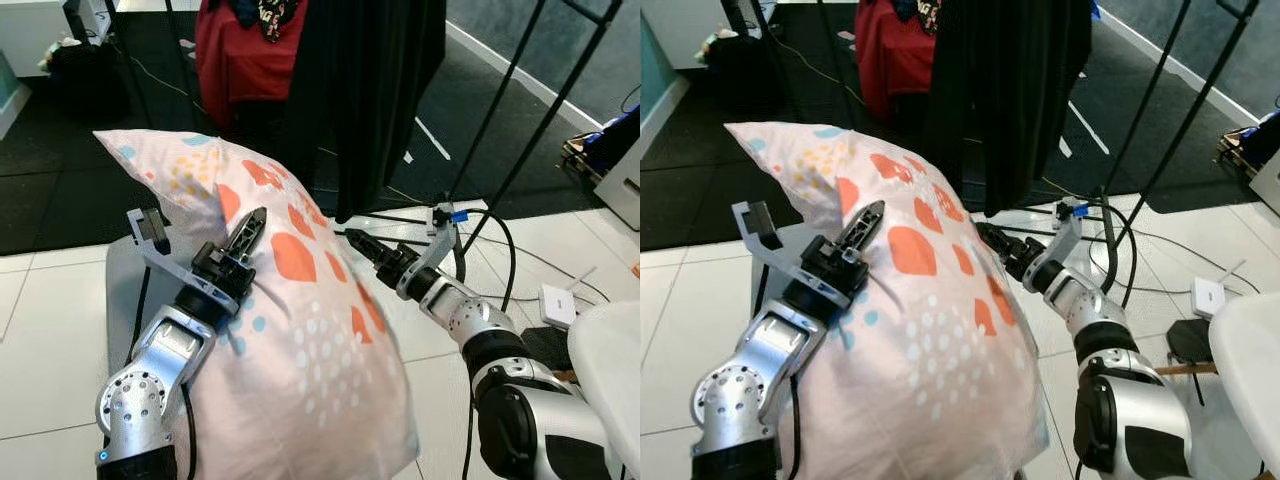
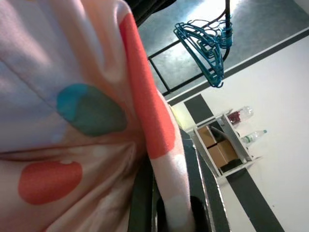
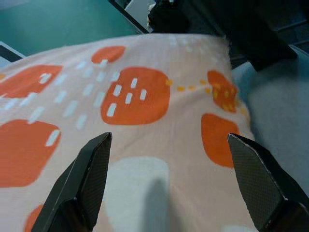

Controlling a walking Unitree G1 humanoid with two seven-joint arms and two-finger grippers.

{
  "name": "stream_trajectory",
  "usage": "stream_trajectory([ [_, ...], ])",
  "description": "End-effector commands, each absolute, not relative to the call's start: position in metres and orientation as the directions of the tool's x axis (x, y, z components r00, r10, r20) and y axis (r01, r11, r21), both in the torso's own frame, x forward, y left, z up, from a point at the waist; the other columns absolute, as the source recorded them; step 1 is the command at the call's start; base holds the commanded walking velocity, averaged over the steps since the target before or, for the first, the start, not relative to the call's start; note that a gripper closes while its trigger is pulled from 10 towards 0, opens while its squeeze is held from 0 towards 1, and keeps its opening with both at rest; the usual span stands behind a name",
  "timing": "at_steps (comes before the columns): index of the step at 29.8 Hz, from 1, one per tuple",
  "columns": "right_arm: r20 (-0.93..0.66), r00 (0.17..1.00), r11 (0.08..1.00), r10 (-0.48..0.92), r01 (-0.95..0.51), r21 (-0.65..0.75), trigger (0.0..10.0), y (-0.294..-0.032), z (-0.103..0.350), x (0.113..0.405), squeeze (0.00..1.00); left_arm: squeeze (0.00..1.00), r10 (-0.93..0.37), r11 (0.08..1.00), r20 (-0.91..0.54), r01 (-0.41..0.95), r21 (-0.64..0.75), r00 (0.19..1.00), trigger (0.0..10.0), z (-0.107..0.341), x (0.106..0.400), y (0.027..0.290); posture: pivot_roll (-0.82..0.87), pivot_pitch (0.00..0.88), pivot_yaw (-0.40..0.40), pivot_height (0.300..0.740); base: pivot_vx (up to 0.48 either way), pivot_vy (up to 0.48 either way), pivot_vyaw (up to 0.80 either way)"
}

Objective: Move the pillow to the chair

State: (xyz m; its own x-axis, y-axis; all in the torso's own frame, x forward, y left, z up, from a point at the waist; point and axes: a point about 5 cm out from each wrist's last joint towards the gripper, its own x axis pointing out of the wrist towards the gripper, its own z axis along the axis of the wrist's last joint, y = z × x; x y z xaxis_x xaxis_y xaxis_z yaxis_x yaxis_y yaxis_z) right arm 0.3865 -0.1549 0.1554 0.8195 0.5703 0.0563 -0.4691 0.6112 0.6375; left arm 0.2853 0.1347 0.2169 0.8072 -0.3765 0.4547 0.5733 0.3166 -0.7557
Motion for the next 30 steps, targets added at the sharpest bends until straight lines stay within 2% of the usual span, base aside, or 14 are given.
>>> stream_trajectory([
  [1,0.061,0.823,0.606,0.565,-0.464,0.647,10.0,-0.1583,0.1533,0.3850,0.00,0.00,-0.394,0.308,0.533,0.654,-0.691,0.749,8.2,0.2328,0.2789,0.1282,-0.14,0.080,-0.053,0.685,0.000,0.000,0.00],
  [2,0.061,0.823,0.606,0.565,-0.464,0.647,10.0,-0.1584,0.1531,0.3849,0.00,0.00,-0.395,0.313,0.529,0.651,-0.691,0.751,8.2,0.2326,0.2790,0.1275,-0.14,0.079,-0.054,0.690,0.000,0.000,0.00],
  [3,0.062,0.823,0.605,0.565,-0.464,0.647,10.0,-0.1582,0.1535,0.3851,0.00,0.00,-0.395,0.317,0.527,0.650,-0.690,0.752,10.0,0.2327,0.2793,0.1270,-0.14,0.078,-0.057,0.695,0.000,0.000,0.00],
  [10,0.067,0.820,0.603,0.569,-0.471,0.644,10.0,-0.1563,0.1563,0.3863,0.00,0.00,-0.391,0.351,0.535,0.658,-0.666,0.749,10.0,0.2354,0.2800,0.1278,-0.14,0.072,-0.063,0.725,0.000,0.000,0.00],
  [12,0.067,0.817,0.602,0.572,-0.474,0.643,10.0,-0.1553,0.1566,0.3864,0.00,0.00,-0.371,0.401,0.516,0.634,-0.661,0.772,10.0,0.2336,0.2818,0.1298,-0.14,0.075,-0.067,0.735,0.000,0.000,0.00],
  [14,0.067,0.817,0.602,0.572,-0.474,0.643,10.0,-0.1553,0.1566,0.3864,0.00,0.00,-0.371,0.401,0.516,0.634,-0.661,0.772,10.0,0.2336,0.2818,0.1298,-0.14,0.075,-0.067,0.735,0.000,0.000,0.00],
  [17,0.066,0.815,0.602,0.575,-0.477,0.640,10.0,-0.1552,0.1567,0.3863,0.00,0.00,-0.349,0.474,0.482,0.595,-0.649,0.804,10.0,0.2286,0.2849,0.1305,-0.15,0.073,-0.066,0.740,0.000,0.000,0.00],
  [23,0.067,0.812,0.601,0.579,-0.482,0.638,10.0,-0.1557,0.1571,0.3861,0.00,0.00,-0.359,0.503,0.465,0.588,-0.634,0.809,10.0,0.2290,0.2860,0.1289,-0.15,0.065,-0.071,0.740,0.000,0.000,0.00],
  [30,0.063,0.809,0.612,0.584,-0.490,0.621,10.0,-0.1555,0.1573,0.3859,0.00,0.00,-0.376,0.527,0.448,0.585,-0.617,0.811,10.0,0.2297,0.2865,0.1259,-0.15,0.064,-0.072,0.740,-0.480,0.000,0.00],
])
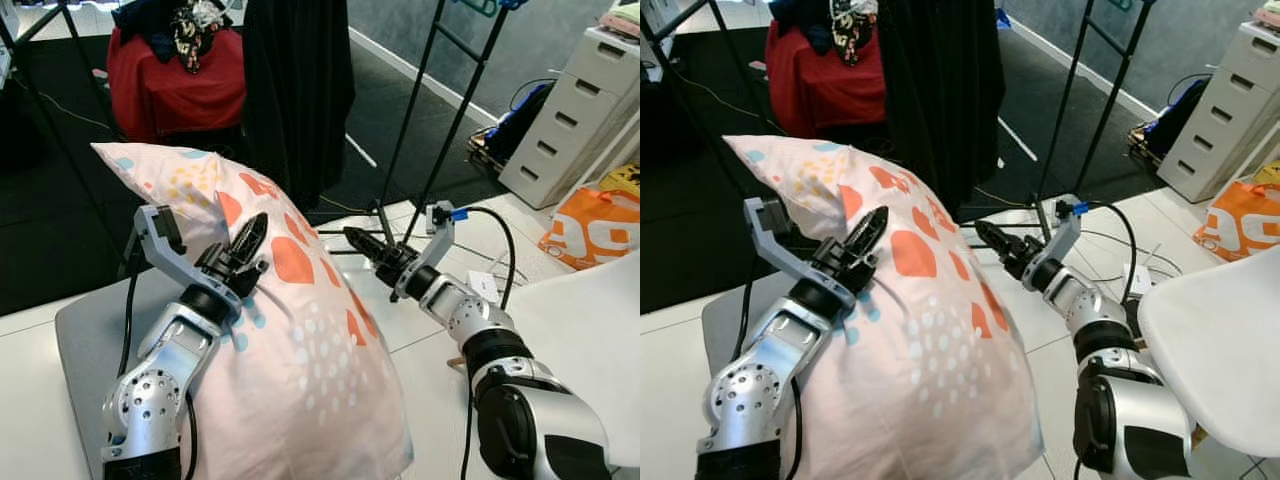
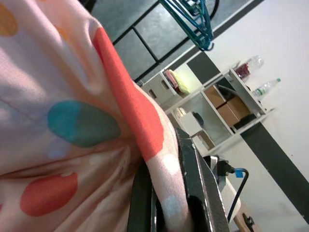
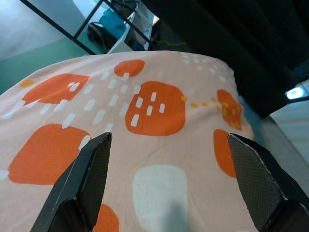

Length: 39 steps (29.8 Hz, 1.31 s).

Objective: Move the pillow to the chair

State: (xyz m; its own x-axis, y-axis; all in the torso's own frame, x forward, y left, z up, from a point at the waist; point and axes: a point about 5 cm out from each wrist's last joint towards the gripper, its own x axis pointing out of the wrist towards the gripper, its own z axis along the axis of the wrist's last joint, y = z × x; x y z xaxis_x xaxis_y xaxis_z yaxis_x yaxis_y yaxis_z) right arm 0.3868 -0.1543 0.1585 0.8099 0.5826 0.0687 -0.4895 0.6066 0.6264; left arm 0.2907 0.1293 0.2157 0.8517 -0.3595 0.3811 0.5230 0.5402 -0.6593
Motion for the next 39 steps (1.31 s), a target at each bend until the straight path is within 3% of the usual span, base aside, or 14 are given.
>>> stream_trajectory([
  [1,0.043,0.817,0.639,0.576,-0.482,0.600,10.0,-0.155,0.156,0.386,0.00,0.00,-0.367,0.537,0.445,0.577,-0.616,0.817,10.0,0.228,0.287,0.126,-0.15,0.062,-0.073,0.740,0.000,0.000,0.00],
  [4,-0.003,0.854,0.699,0.520,-0.424,0.576,10.0,-0.157,0.148,0.386,0.00,0.00,-0.301,0.618,0.416,0.508,-0.600,0.858,10.0,0.217,0.289,0.131,-0.16,0.066,-0.074,0.740,0.000,0.000,0.00],
  [10,-0.011,0.868,0.724,0.497,-0.407,0.557,10.0,-0.162,0.145,0.385,0.00,0.00,-0.266,0.669,0.394,0.463,-0.581,0.880,10.0,0.211,0.290,0.135,-0.16,0.063,-0.073,0.740,0.000,0.000,0.00],
  [27,-0.013,0.860,0.705,0.509,-0.409,0.579,10.0,-0.160,0.141,0.383,0.00,0.00,-0.321,0.689,0.361,0.477,-0.546,0.876,10.0,0.200,0.289,0.117,-0.16,0.057,-0.076,0.740,0.000,0.000,0.00],
  [39,-0.032,0.852,0.703,0.523,-0.409,0.582,10.0,-0.162,0.132,0.377,0.00,0.00,-0.352,0.701,0.330,0.480,-0.527,0.876,10.0,0.190,0.282,0.118,-0.16,0.057,-0.074,0.740,0.000,-0.107,0.00],
])
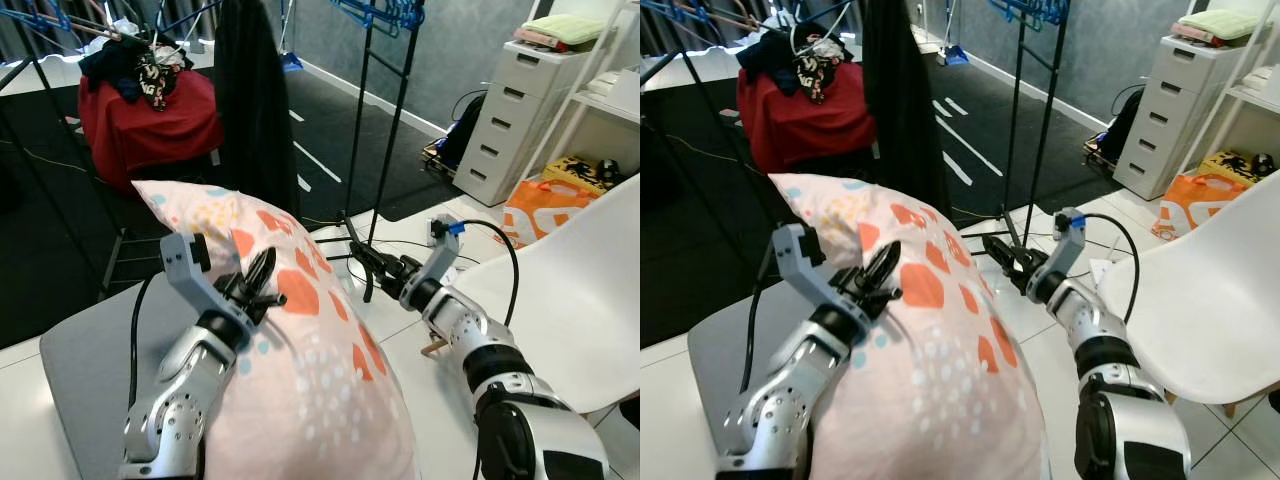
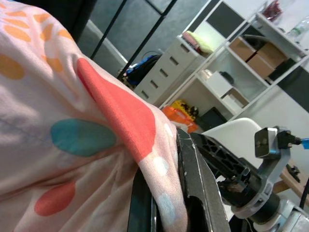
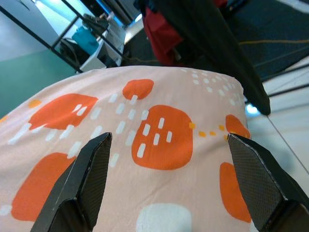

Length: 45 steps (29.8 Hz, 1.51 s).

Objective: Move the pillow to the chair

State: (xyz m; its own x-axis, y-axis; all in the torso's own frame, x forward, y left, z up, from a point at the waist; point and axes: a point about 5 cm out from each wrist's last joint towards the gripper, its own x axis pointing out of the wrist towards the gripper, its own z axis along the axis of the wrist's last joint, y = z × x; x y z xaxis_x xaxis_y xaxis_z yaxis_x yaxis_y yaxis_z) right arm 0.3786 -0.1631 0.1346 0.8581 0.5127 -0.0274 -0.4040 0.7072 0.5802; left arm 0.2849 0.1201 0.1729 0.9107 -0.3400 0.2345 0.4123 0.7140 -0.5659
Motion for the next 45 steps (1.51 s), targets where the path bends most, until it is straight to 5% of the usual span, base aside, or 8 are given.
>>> stream_trajectory([
  [1,-0.038,0.853,0.706,0.521,-0.405,0.581,10.0,-0.163,0.131,0.376,0.00,0.00,-0.350,0.702,0.326,0.476,-0.529,0.878,10.0,0.189,0.282,0.119,-0.16,0.057,-0.072,0.740,0.000,-0.322,0.00],
  [23,-0.054,0.878,0.732,0.476,-0.361,0.578,10.0,-0.176,0.129,0.374,0.00,0.00,-0.360,0.664,0.371,0.514,-0.542,0.856,10.0,0.196,0.283,0.113,-0.18,0.051,-0.067,0.740,0.000,-0.406,0.00],
  [34,-0.048,0.890,0.738,0.453,-0.344,0.581,10.0,-0.178,0.133,0.377,0.00,0.00,-0.355,0.656,0.385,0.520,-0.546,0.852,10.0,0.198,0.287,0.114,-0.19,0.042,-0.061,0.740,0.000,-0.480,-0.73],
  [45,-0.039,0.896,0.740,0.442,-0.339,0.581,10.0,-0.180,0.136,0.377,0.00,0.00,-0.353,0.655,0.391,0.522,-0.546,0.850,10.0,0.199,0.288,0.115,-0.19,0.042,-0.061,0.740,0.000,-0.480,0.00],
])
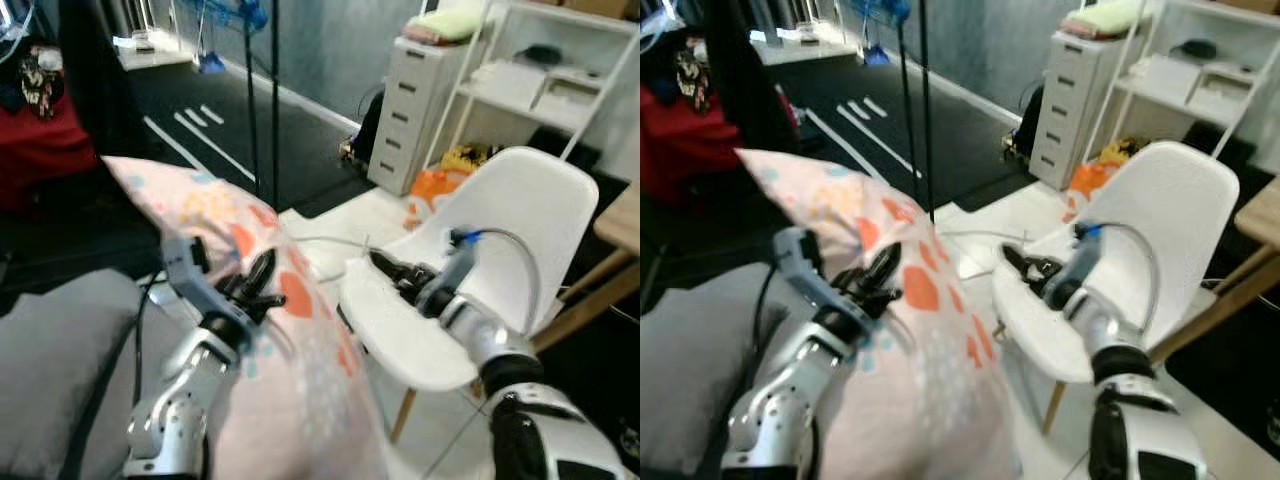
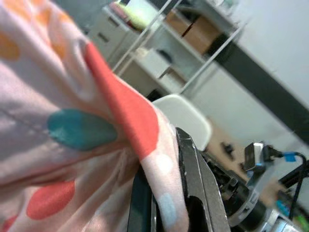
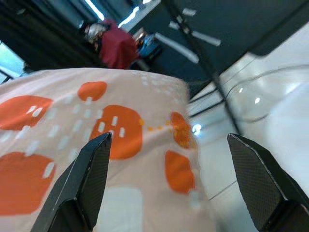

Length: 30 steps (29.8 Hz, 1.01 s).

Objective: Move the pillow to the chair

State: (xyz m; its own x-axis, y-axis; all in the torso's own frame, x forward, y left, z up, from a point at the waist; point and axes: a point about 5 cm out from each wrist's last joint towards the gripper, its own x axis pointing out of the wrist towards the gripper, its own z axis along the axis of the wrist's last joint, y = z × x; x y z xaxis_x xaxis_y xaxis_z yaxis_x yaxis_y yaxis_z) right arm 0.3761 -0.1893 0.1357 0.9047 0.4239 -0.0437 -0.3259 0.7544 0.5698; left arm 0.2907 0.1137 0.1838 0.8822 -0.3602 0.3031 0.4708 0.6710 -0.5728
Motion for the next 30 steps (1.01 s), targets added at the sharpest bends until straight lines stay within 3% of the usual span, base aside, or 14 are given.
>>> stream_trajectory([
  [1,-0.039,0.896,0.740,0.441,-0.339,0.581,10.0,-0.180,0.136,0.377,0.00,0.00,-0.352,0.654,0.392,0.523,-0.546,0.850,10.0,0.199,0.288,0.114,-0.19,0.041,-0.062,0.740,0.000,-0.480,0.00],
  [16,-0.039,0.898,0.740,0.439,-0.337,0.582,10.0,-0.180,0.137,0.378,0.00,0.00,-0.340,0.661,0.381,0.507,-0.554,0.860,10.0,0.198,0.293,0.113,-0.20,0.044,-0.061,0.740,0.000,-0.466,0.00],
  [20,-0.039,0.896,0.739,0.443,-0.341,0.581,10.0,-0.180,0.137,0.378,0.00,0.00,-0.278,0.690,0.313,0.415,-0.592,0.908,10.0,0.188,0.299,0.122,-0.21,0.043,-0.057,0.740,0.000,0.000,0.00],
  [30,-0.044,0.885,0.732,0.464,-0.355,0.581,10.0,-0.176,0.133,0.375,0.00,0.00,-0.249,0.713,0.319,0.396,-0.579,0.914,10.0,0.188,0.300,0.129,-0.21,0.032,-0.049,0.740,0.098,0.000,0.00],
])
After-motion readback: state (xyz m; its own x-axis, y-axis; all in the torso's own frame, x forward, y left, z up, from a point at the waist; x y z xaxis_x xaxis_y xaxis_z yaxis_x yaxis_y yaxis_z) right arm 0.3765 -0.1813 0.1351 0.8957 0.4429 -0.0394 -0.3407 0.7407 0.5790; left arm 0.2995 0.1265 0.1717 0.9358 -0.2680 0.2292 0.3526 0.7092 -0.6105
